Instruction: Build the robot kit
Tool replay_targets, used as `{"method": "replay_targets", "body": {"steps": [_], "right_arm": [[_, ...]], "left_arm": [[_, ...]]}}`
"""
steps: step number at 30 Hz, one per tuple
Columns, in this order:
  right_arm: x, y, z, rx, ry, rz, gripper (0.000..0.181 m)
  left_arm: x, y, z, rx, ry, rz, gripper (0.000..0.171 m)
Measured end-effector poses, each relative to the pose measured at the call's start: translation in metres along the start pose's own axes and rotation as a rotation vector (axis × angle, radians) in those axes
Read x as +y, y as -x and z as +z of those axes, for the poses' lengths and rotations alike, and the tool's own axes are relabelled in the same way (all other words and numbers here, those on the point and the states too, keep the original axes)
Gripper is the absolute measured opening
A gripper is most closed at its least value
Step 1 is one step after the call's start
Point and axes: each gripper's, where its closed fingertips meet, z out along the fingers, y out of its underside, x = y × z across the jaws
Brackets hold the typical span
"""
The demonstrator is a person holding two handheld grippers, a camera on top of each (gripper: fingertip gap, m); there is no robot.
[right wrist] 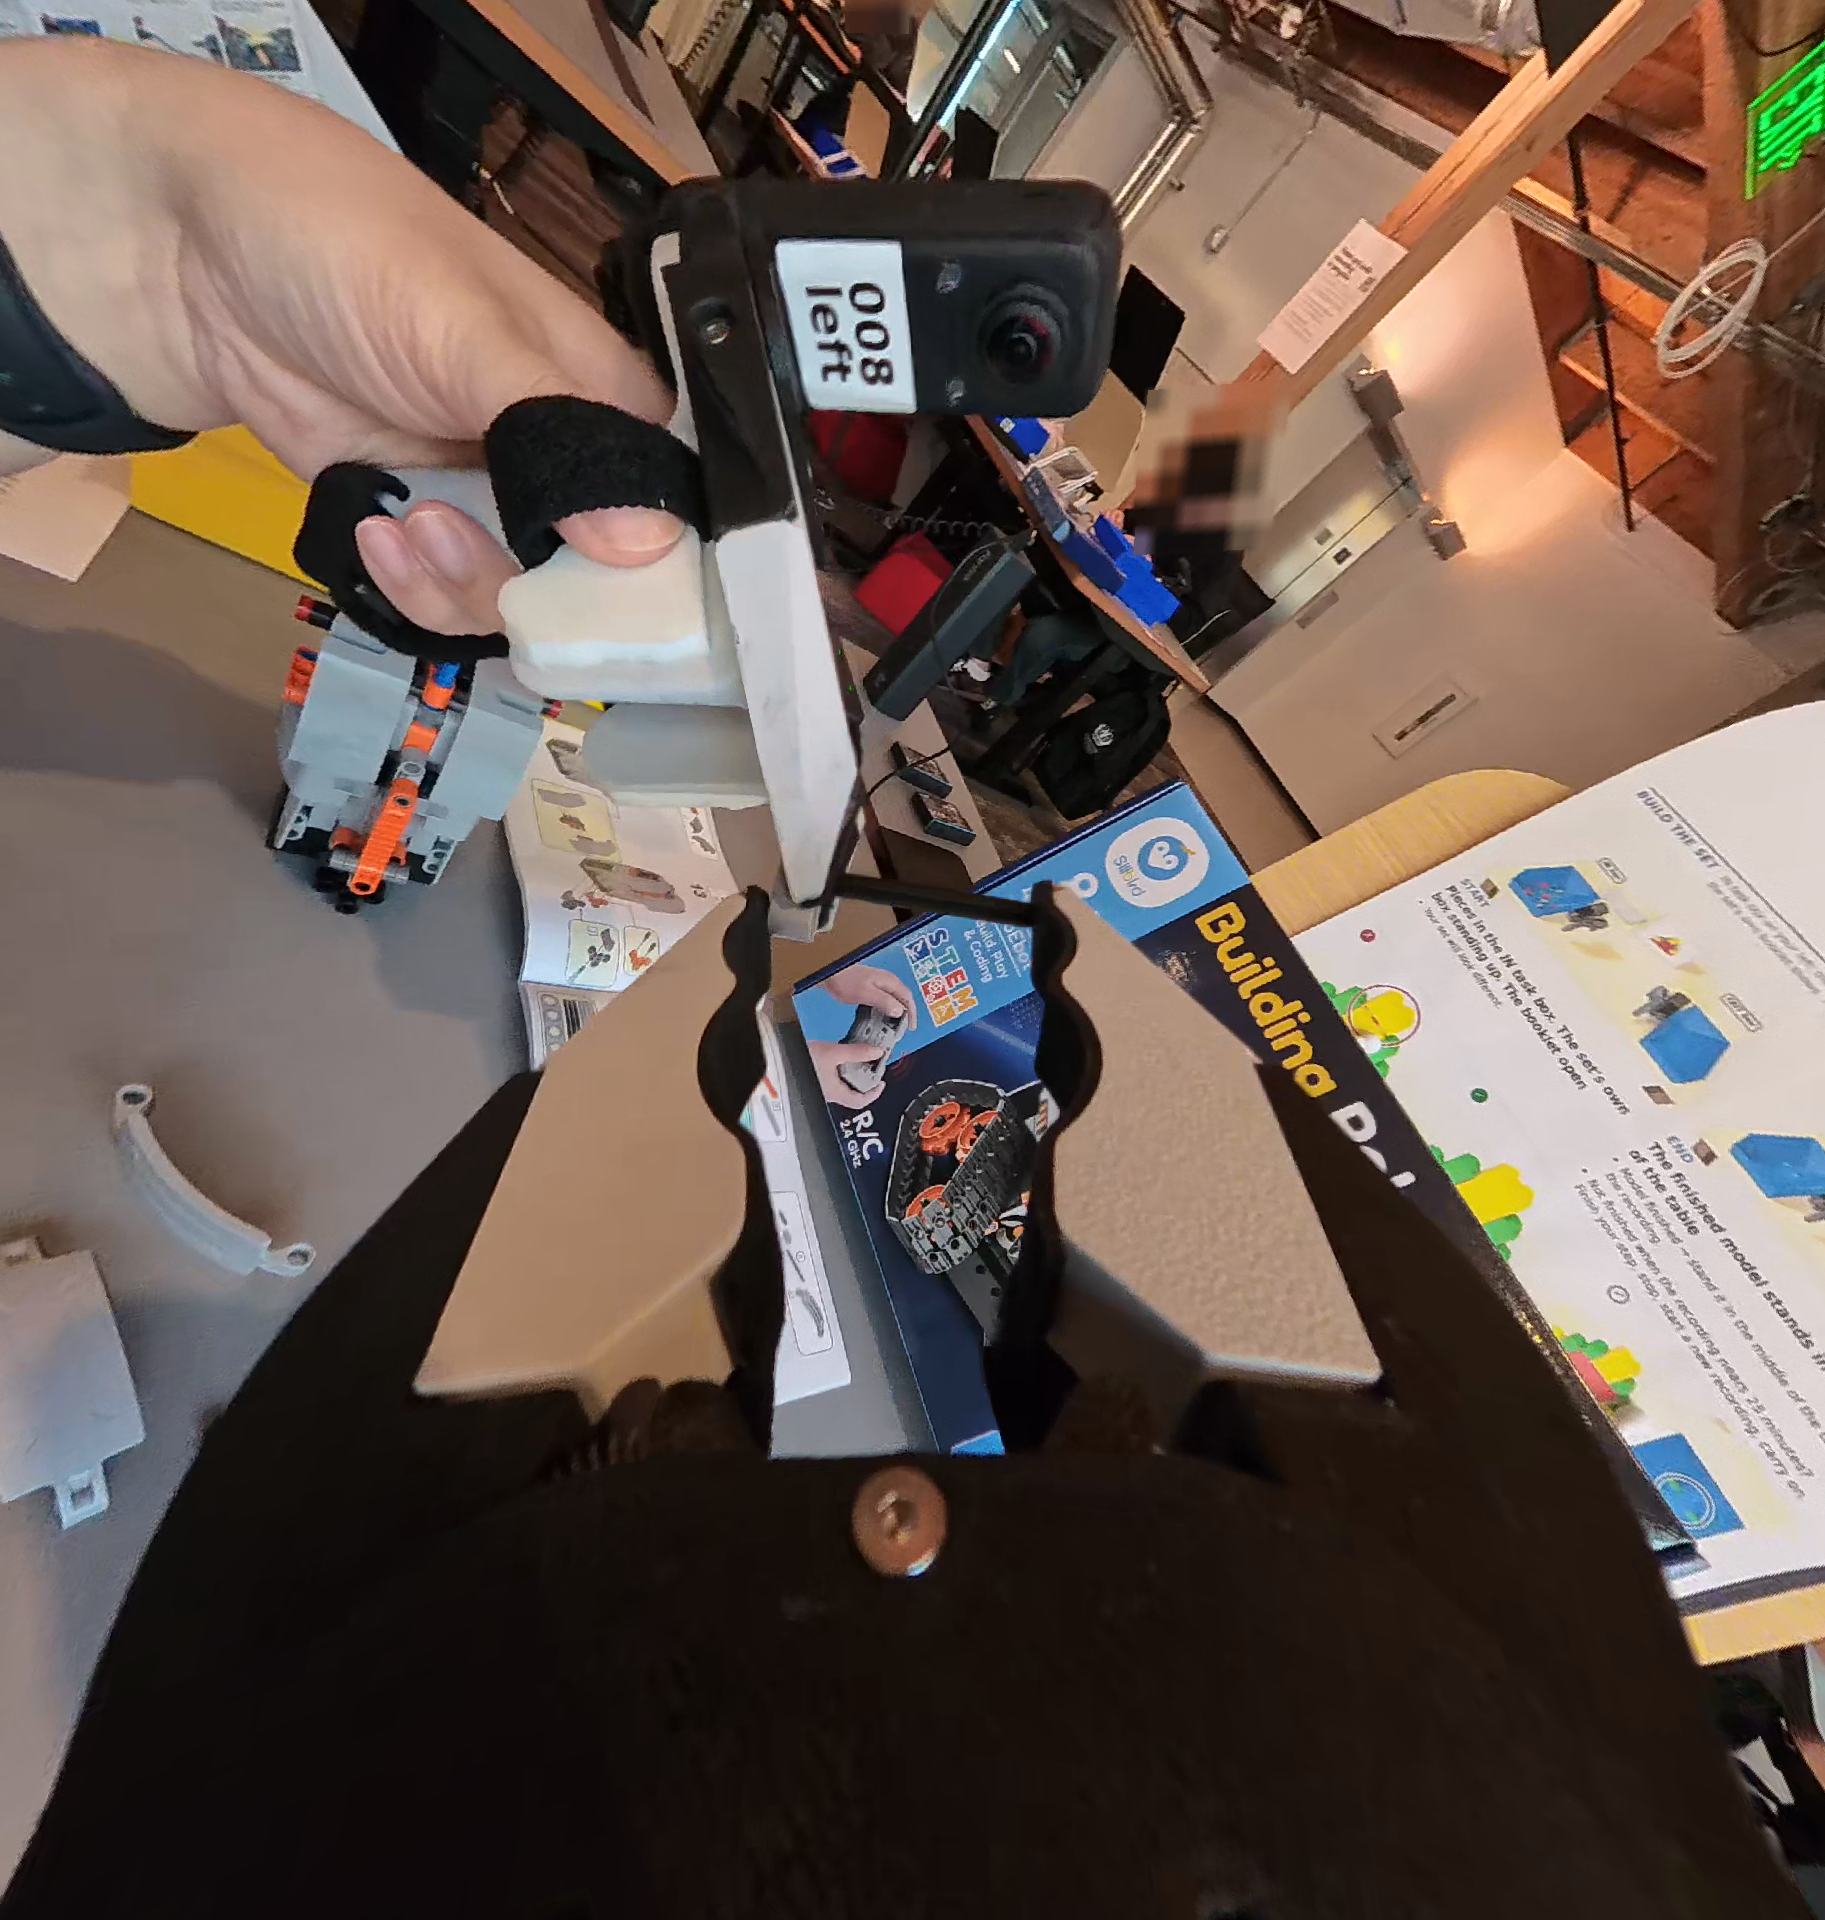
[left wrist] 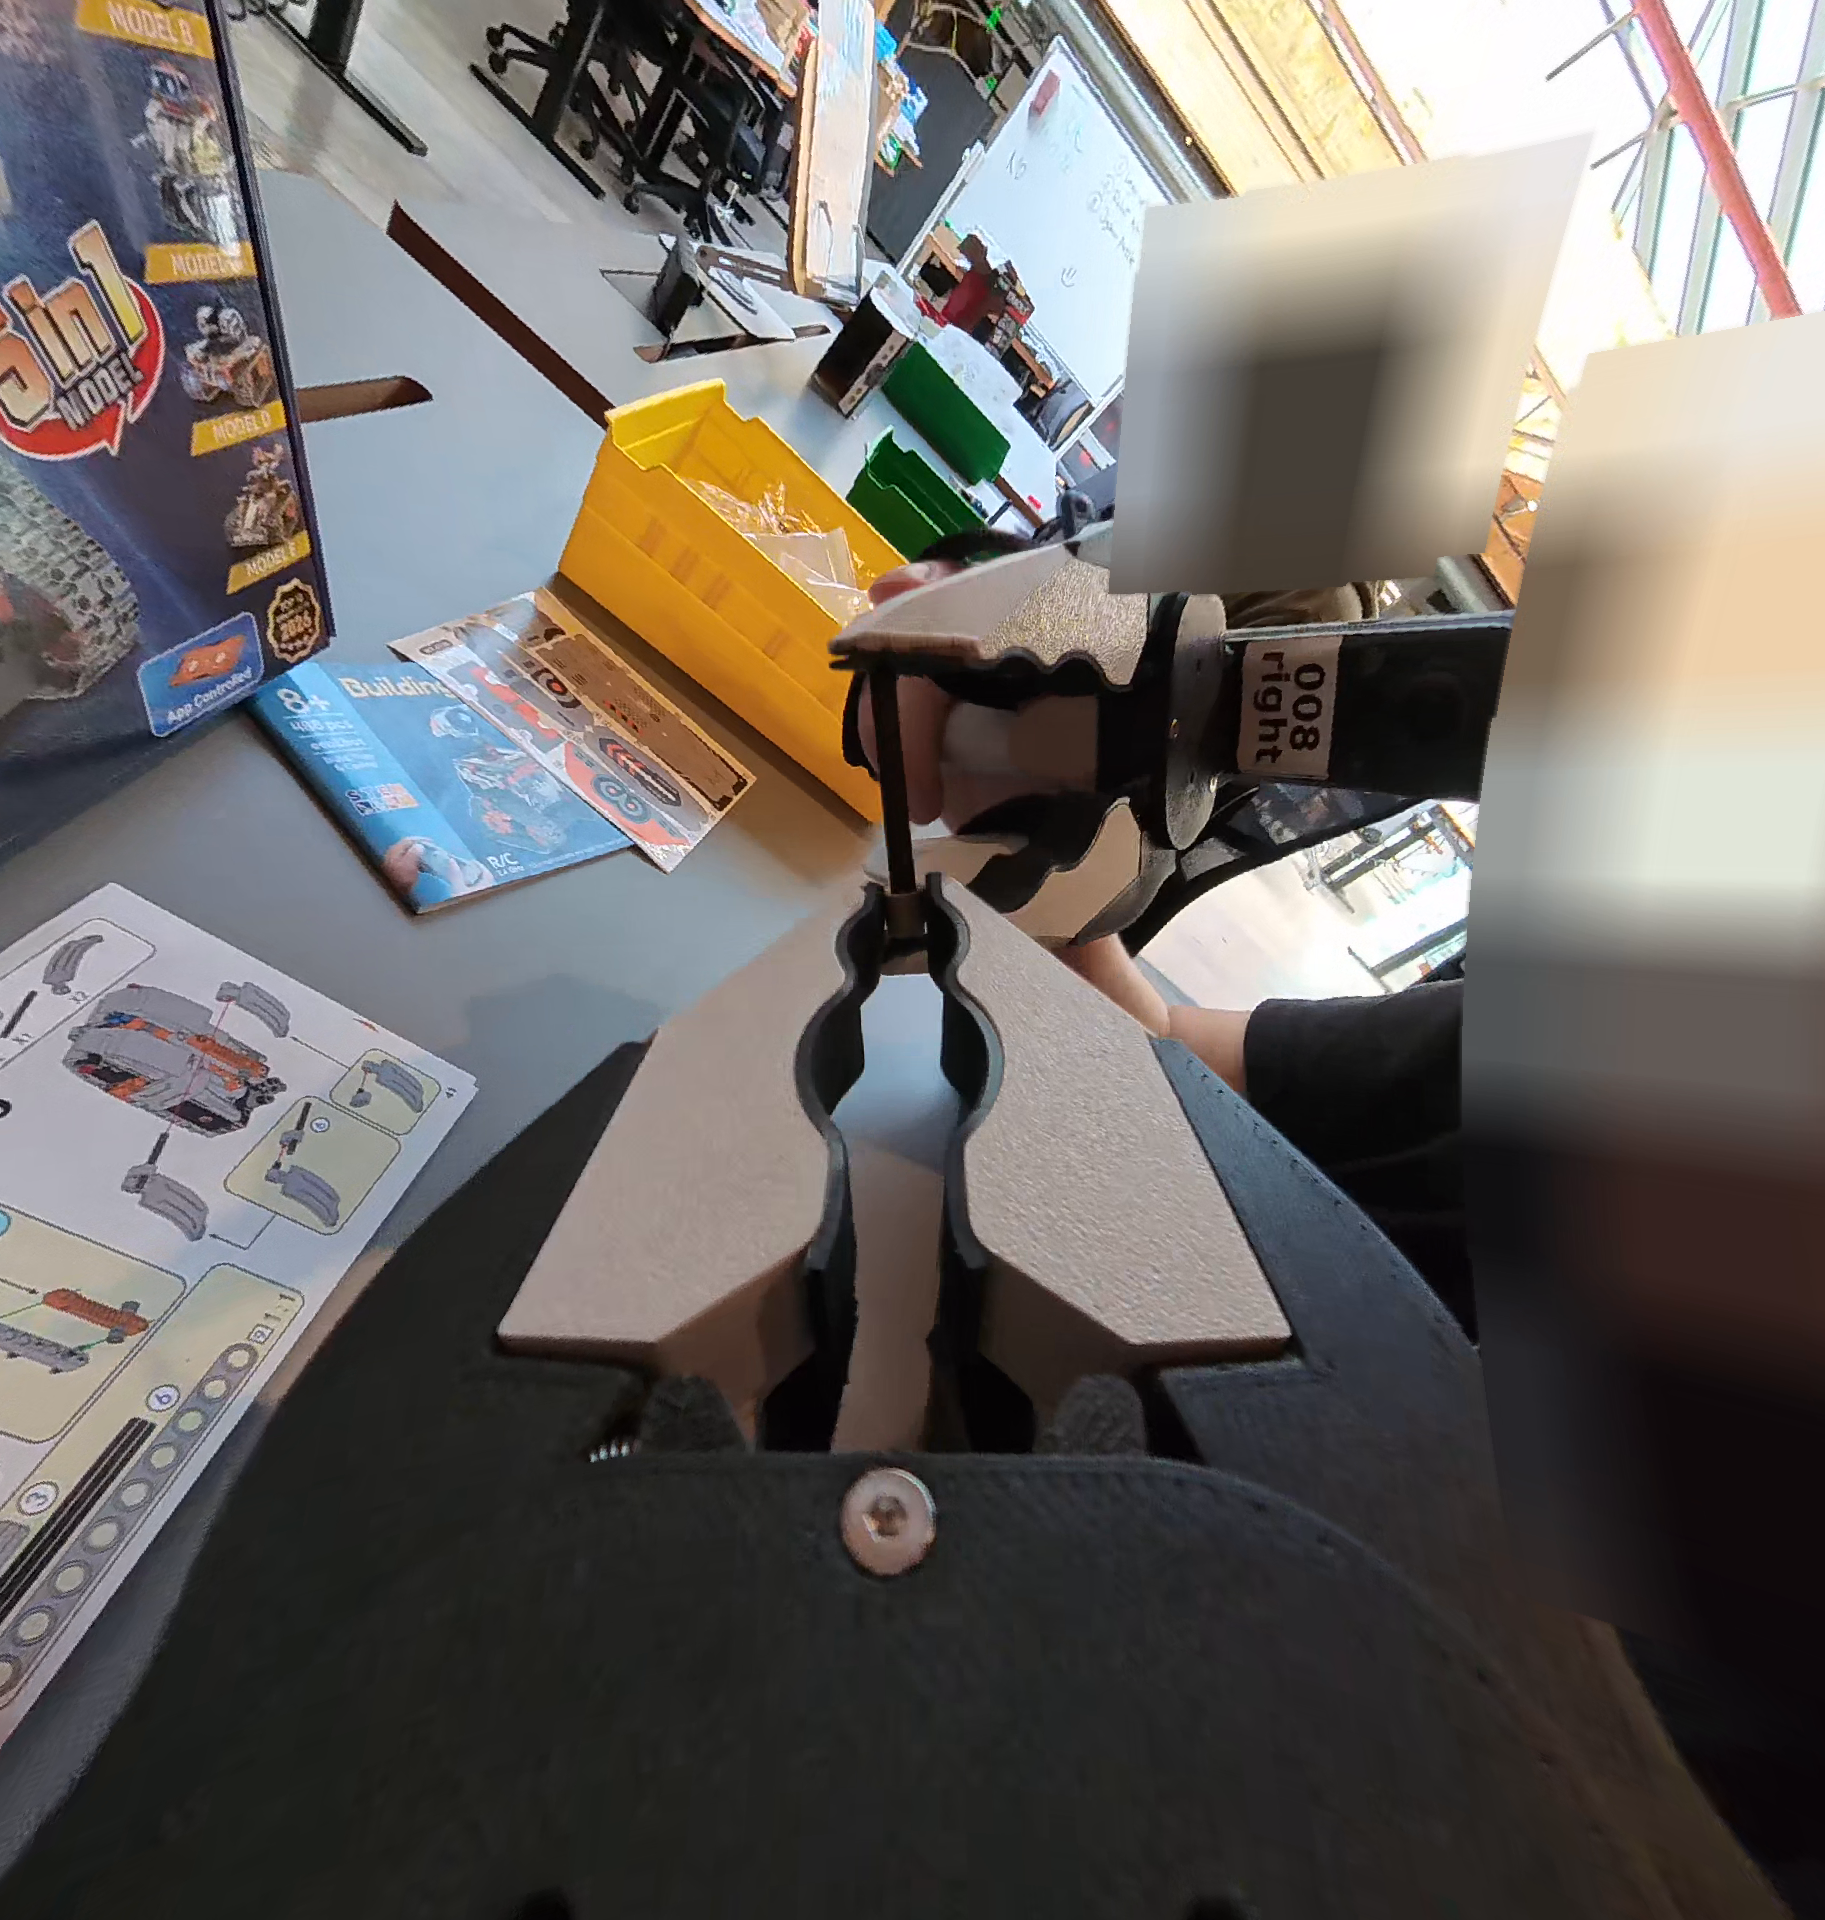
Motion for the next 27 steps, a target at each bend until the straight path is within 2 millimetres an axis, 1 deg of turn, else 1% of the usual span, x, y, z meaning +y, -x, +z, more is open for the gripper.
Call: {"method": "replay_targets", "body": {"steps": [8,12,19,22,27], "right_arm": [[0.001,0.003,0.0,-0.003,0.007,-0.039,0.049],[0.004,0.005,0.001,-0.013,0.019,-0.064,0.049],[-0.003,-0.009,0.002,0.087,-0.014,-0.036,0.05],[-0.005,-0.006,0.006,0.09,-0.013,-0.041,0.051],[-0.001,-0.006,0.009,0.105,0.019,-0.066,0.049]], "left_arm": [[0.005,0.001,-0.001,-0.008,0.033,-0.015,0.005],[0.008,0.003,0.0,-0.05,0.062,0.014,0.005],[-0.005,0.0,-0.005,-0.057,-0.01,0.039,0.005],[-0.003,-0.001,-0.002,-0.059,0.003,0.044,0.005],[-0.001,0.002,-0.002,-0.079,0.016,0.044,0.005]]}}
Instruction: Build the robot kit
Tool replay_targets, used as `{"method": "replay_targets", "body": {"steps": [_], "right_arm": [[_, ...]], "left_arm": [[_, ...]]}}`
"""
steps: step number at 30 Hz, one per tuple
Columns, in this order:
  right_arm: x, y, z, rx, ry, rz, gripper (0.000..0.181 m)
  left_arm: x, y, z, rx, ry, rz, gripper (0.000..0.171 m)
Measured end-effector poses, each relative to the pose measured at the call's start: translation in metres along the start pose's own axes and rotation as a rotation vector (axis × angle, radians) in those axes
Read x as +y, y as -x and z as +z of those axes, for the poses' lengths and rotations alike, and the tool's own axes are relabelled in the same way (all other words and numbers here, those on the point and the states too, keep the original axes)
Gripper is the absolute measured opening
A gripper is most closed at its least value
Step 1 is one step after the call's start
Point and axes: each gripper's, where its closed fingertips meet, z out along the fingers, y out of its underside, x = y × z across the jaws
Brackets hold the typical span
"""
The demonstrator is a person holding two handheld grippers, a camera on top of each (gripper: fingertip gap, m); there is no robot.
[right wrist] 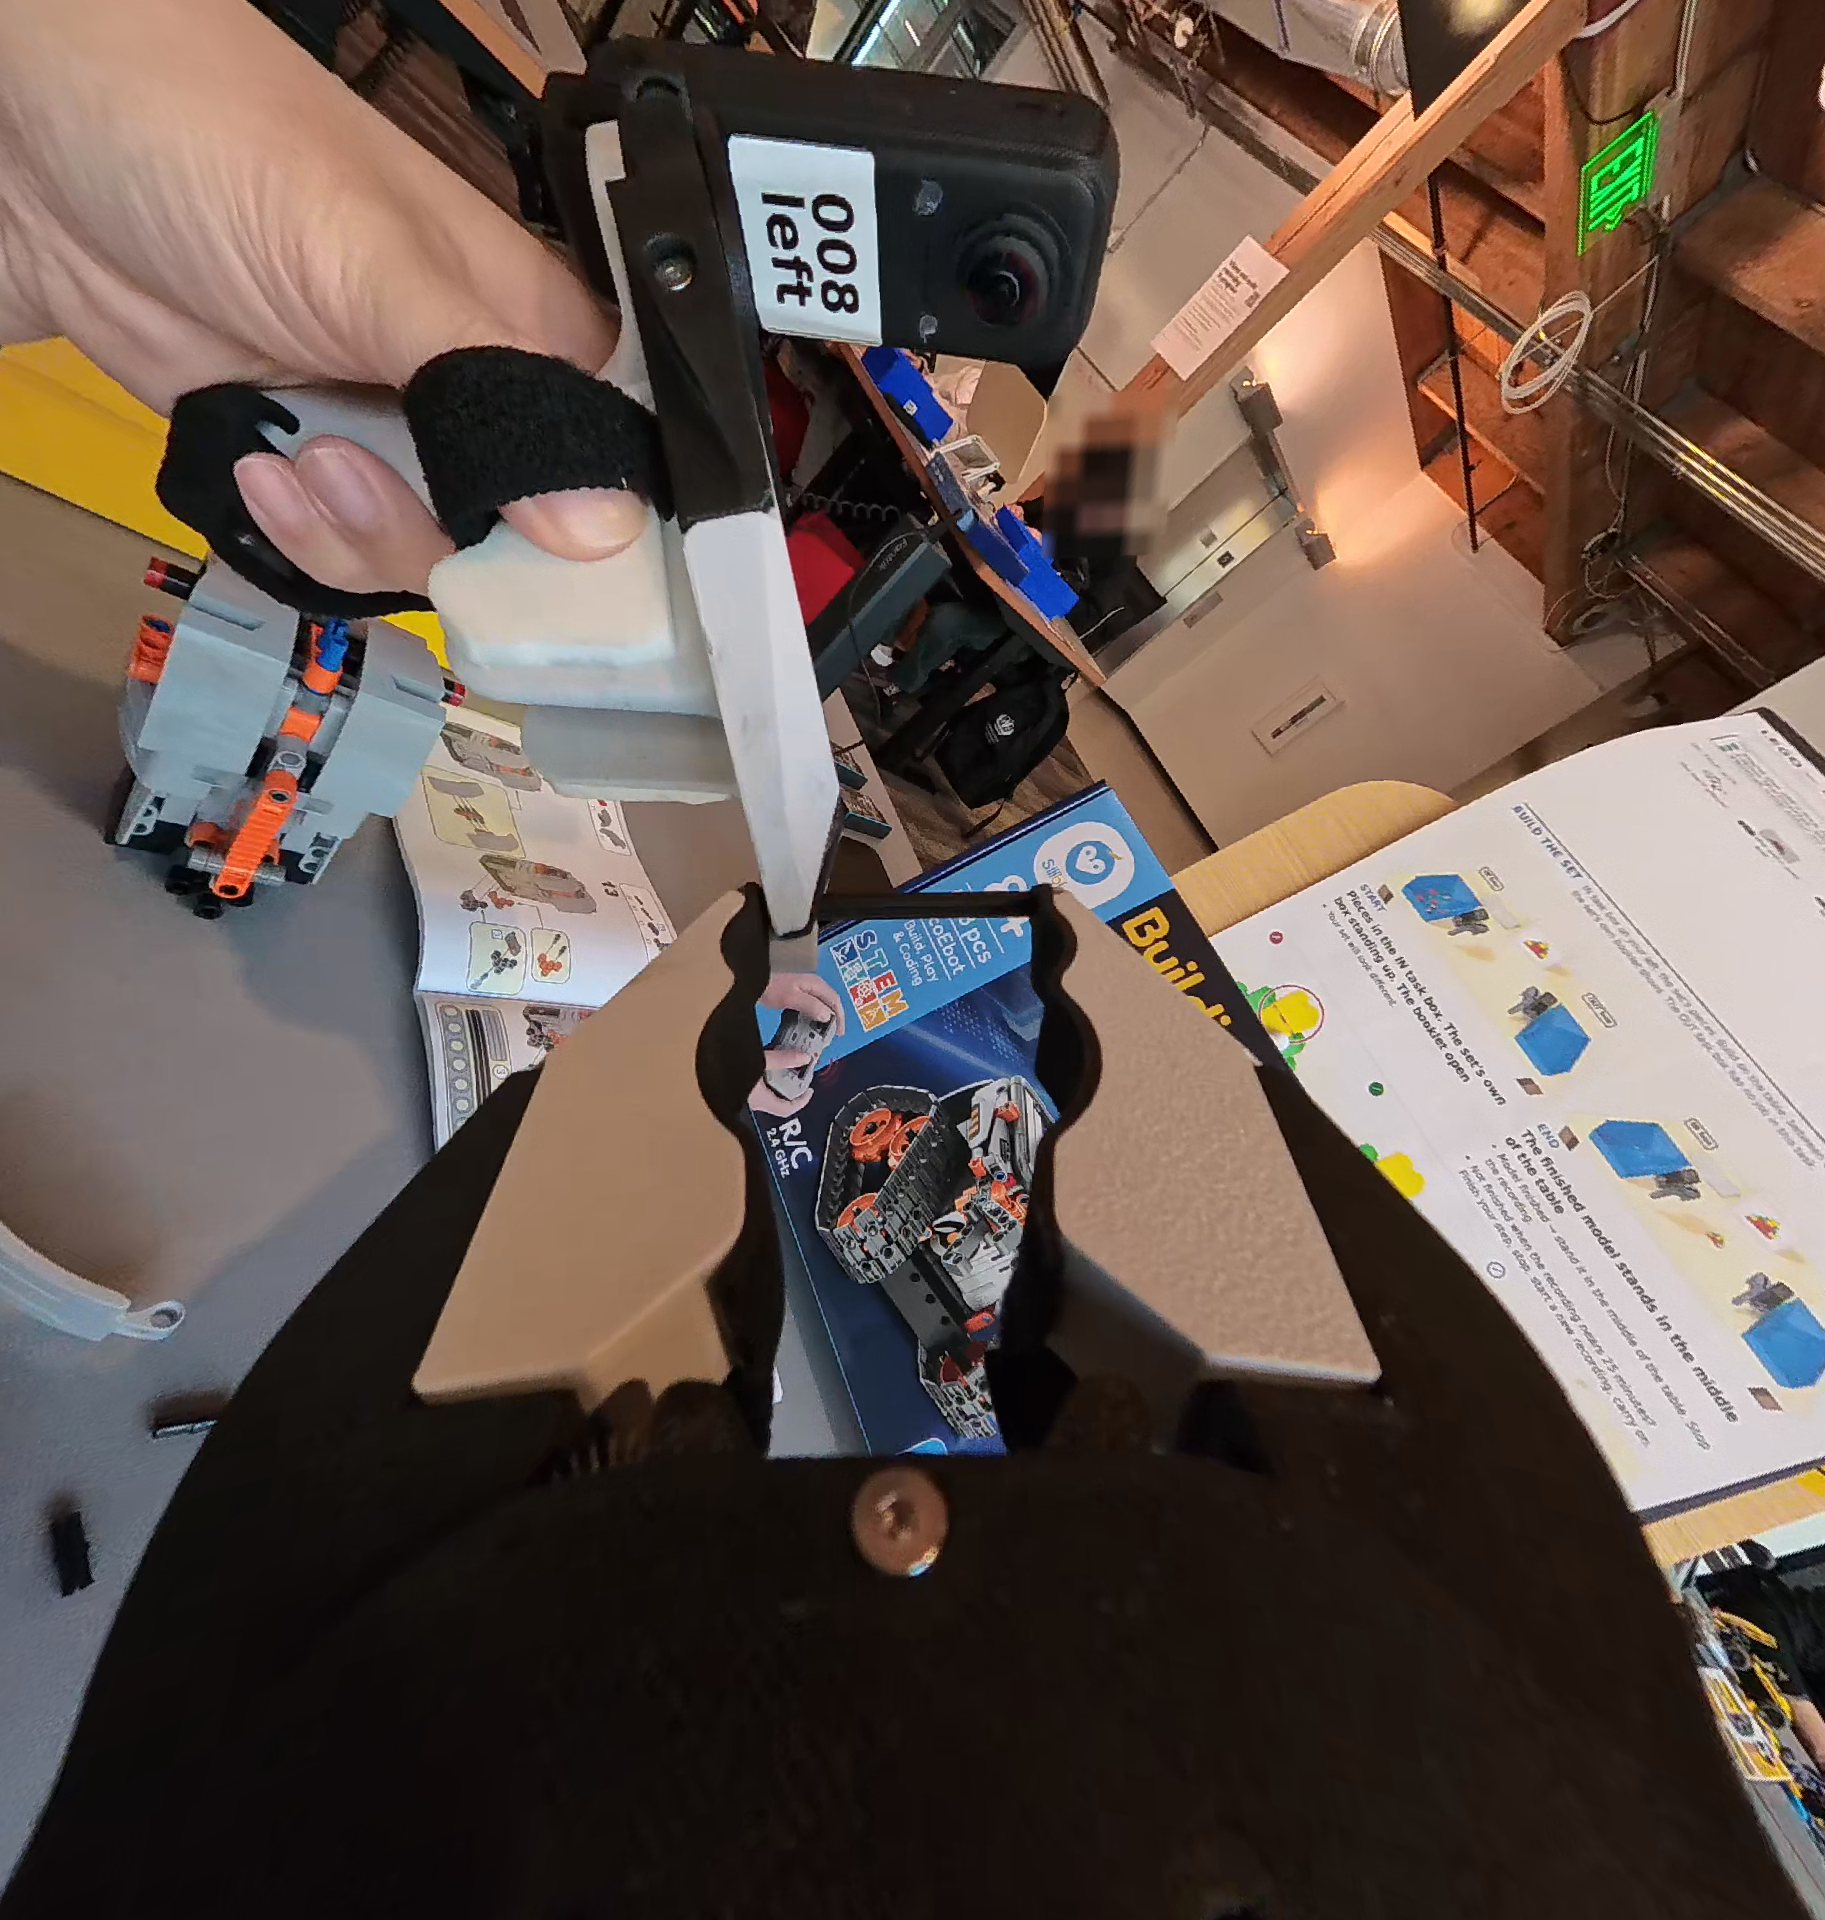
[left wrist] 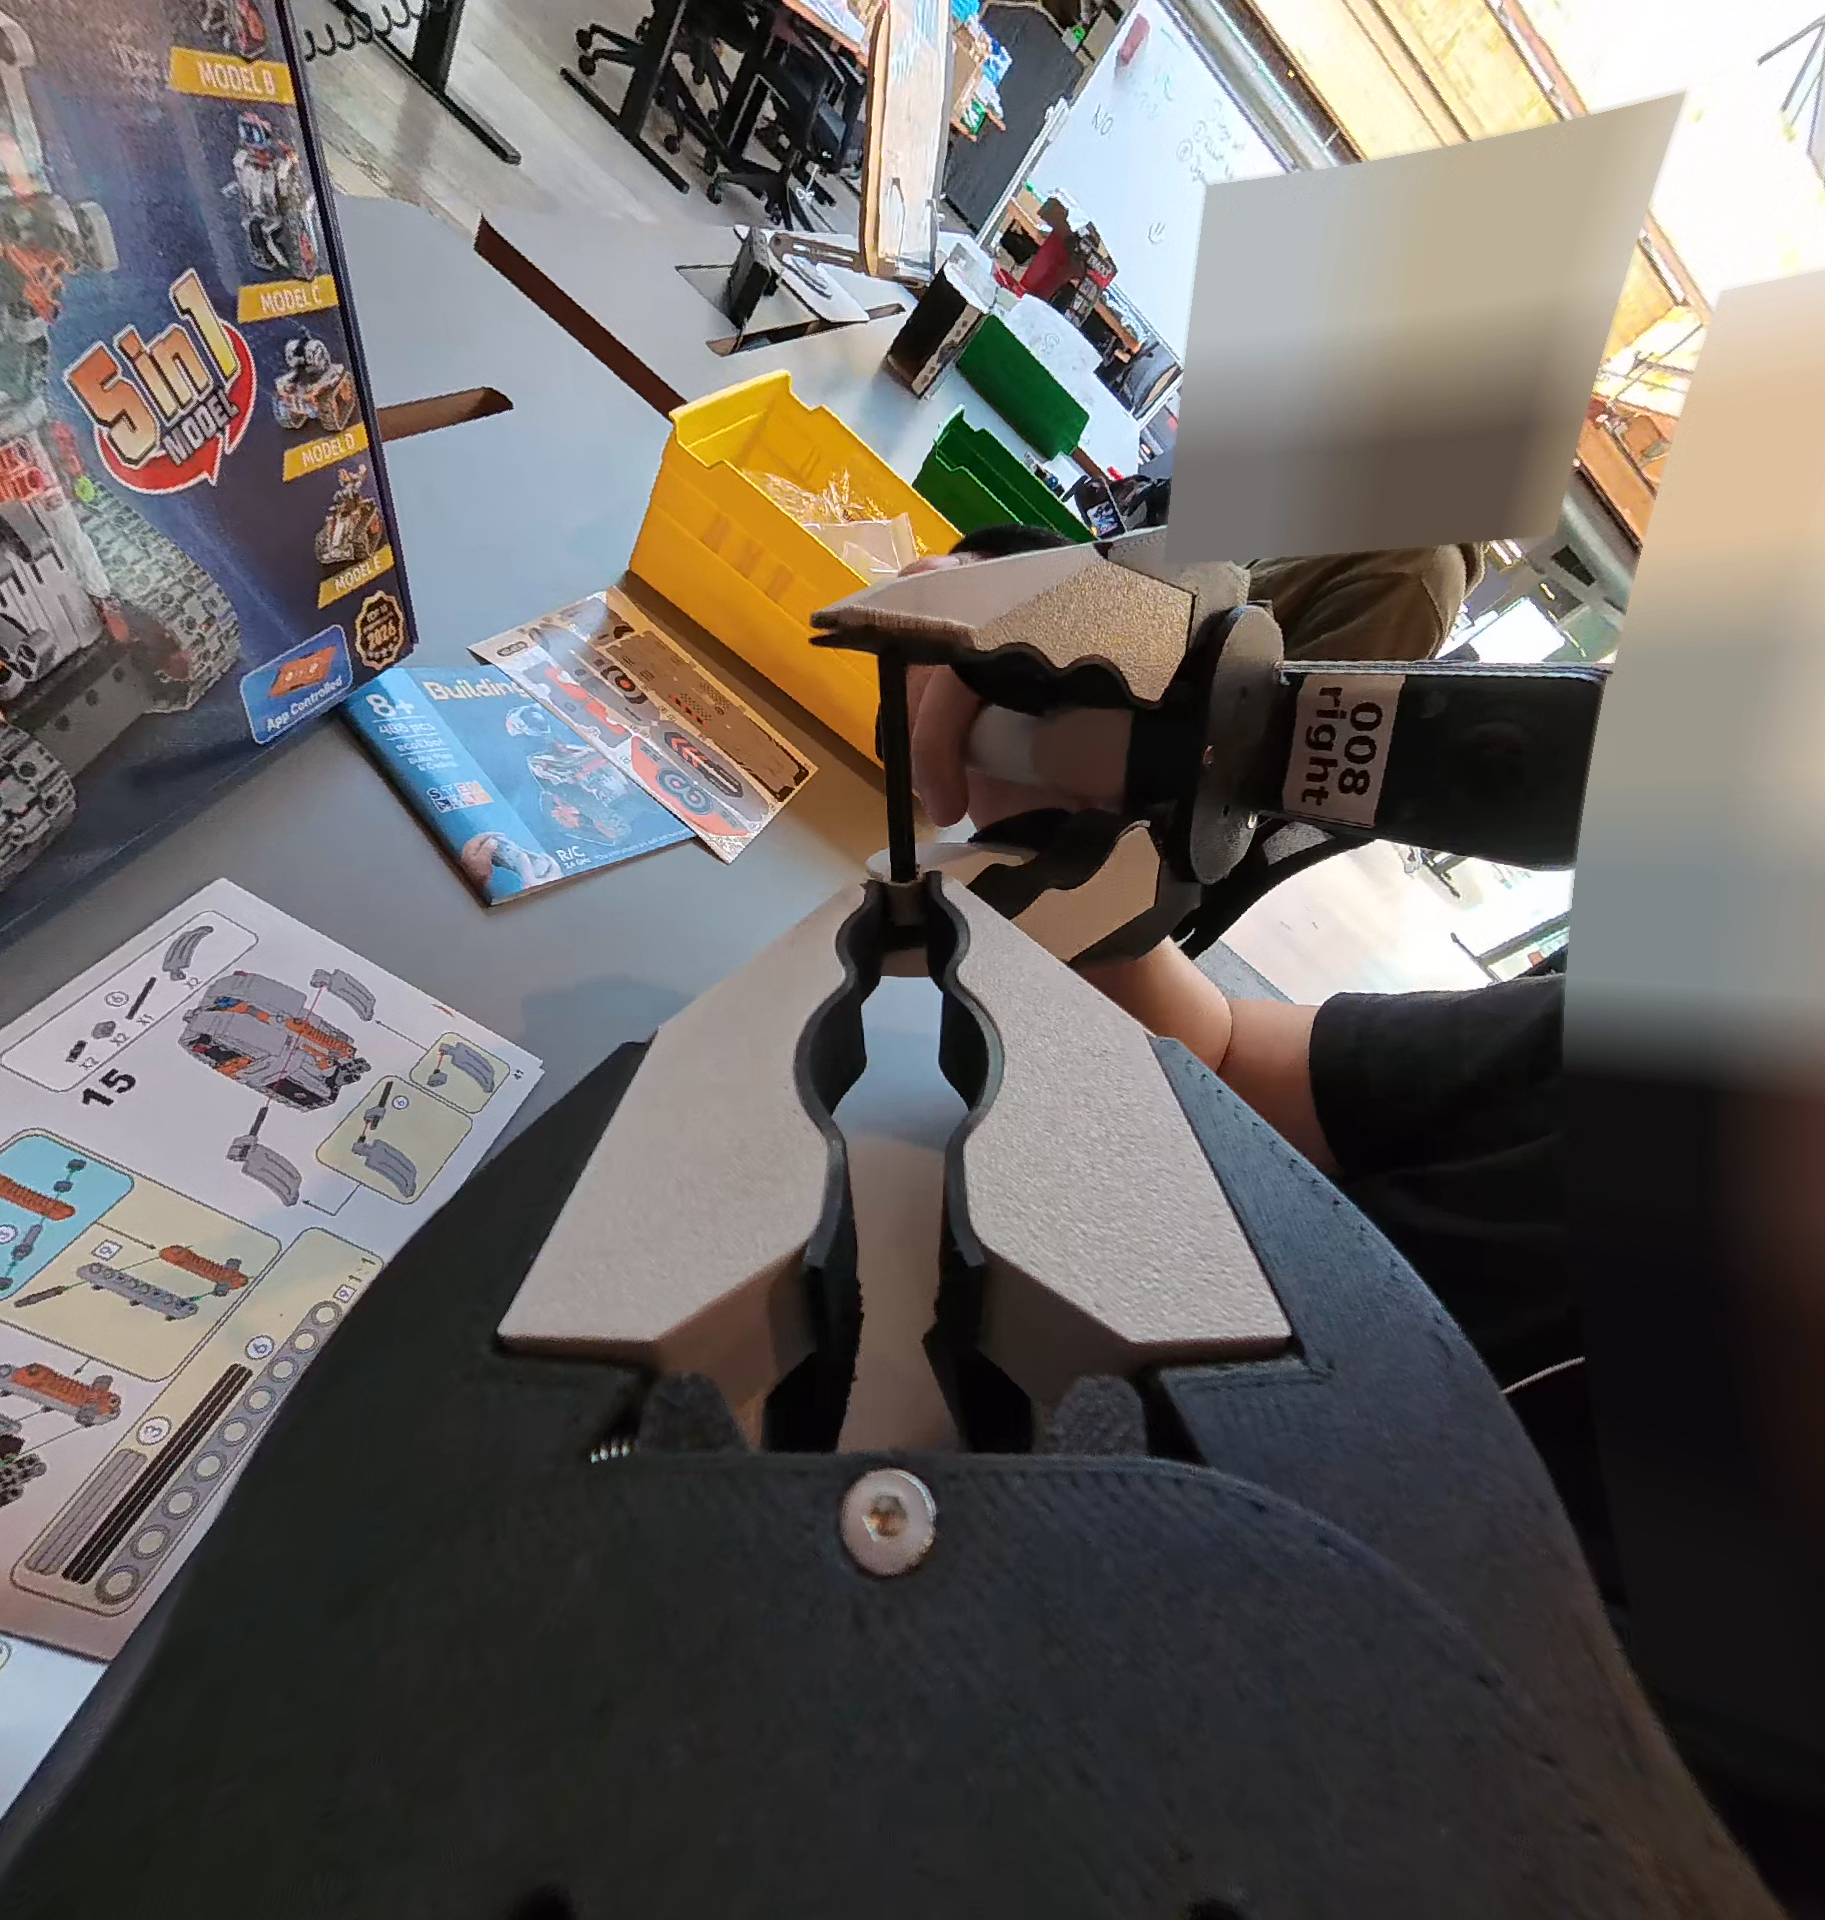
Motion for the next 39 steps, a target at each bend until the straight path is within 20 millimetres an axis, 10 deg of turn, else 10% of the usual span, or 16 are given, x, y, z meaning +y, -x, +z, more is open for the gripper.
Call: {"method": "replay_targets", "body": {"steps": [39], "right_arm": [[0.022,0.012,0.002,-0.085,0.135,0.018,0.049]], "left_arm": [[0.011,0.015,0.003,-0.032,0.059,-0.079,0.005]]}}
